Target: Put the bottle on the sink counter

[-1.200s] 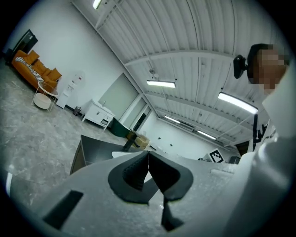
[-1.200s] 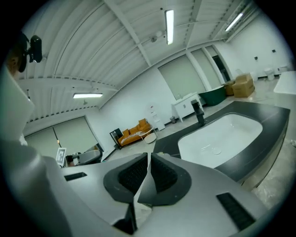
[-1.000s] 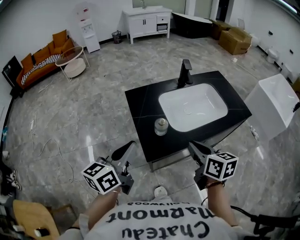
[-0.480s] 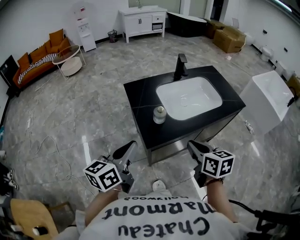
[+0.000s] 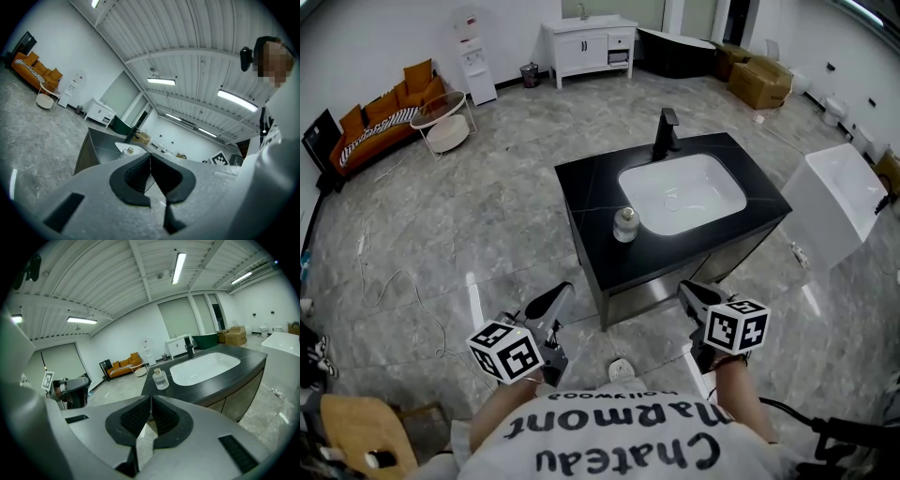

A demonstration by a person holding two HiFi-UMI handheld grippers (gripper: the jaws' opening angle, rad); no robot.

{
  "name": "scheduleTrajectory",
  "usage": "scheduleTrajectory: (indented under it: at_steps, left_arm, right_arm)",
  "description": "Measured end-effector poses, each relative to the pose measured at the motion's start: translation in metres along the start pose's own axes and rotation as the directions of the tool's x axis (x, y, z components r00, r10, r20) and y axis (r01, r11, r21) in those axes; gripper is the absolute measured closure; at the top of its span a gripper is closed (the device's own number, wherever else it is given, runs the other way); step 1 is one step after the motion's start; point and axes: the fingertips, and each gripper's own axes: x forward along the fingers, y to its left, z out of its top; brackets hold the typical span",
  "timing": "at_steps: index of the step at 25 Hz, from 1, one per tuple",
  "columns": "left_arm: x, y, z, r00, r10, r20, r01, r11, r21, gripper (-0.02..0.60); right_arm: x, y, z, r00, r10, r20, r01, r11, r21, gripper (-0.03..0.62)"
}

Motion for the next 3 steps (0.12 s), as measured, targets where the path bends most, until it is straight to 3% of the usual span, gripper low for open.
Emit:
scheduleTrajectory:
  at_steps: [3]
  left_arm:
    - [-0.0059,0.0003,0.0035,1.0,-0.002,0.008,0.002,1.0,0.001,0.566]
  right_arm:
    - [-0.0008,0.0038,-0.0015,1.0,-0.014,-0.008,0.014,1.0,-0.018,0.569]
